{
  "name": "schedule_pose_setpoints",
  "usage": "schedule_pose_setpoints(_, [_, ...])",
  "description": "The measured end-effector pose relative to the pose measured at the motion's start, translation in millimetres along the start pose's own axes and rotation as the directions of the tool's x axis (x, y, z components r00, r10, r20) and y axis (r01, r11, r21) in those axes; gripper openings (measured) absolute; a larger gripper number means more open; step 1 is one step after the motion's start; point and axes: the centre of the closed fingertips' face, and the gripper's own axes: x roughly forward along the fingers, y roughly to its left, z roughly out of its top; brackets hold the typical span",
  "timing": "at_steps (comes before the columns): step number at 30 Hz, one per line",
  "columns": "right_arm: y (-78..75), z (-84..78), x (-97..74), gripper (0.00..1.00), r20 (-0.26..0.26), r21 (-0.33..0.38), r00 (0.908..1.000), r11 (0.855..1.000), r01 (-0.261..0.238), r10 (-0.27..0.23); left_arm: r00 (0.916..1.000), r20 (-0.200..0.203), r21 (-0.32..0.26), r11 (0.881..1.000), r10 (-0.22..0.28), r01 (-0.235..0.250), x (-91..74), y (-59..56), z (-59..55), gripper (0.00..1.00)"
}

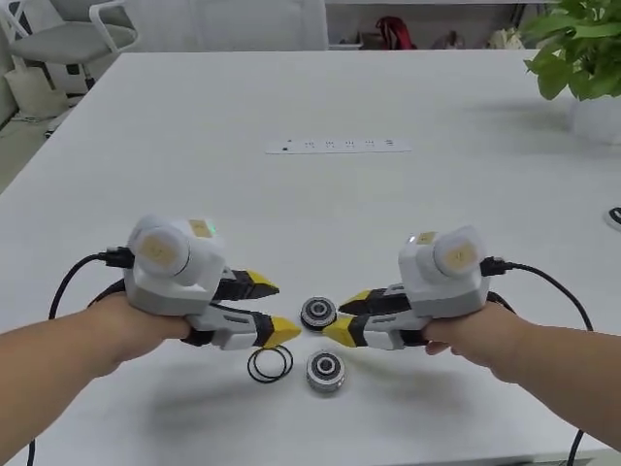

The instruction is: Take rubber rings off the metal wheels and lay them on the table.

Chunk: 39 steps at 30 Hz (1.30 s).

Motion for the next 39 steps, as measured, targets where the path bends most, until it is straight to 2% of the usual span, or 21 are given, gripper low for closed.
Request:
schedule_pose_setpoints(18, [-3.4,-2.2,3.2,0.21,0.009,0.007,0.9999,1.000,0.005,-0.005,0.9999,-0.003,0.002,1.000,-0.012,0.012,16.7,-1.2,5.2,0.34])
schedule_pose_setpoints(33, [-6.4,-4.0,1.4,0.21,0.017,0.019,0.9998,1.000,0.008,-0.008,0.9996,-0.020,0.010,1.000,-0.018,0.018,33.0,-0.3,6.6,0.28])
schedule_pose_setpoints(39, [-7.3,-3.5,1.1,0.21,0.021,0.023,0.9997,1.000,0.010,-0.011,0.9989,-0.035,0.030,0.999,-0.030,0.031,38.6,-4.1,6.0,0.25])
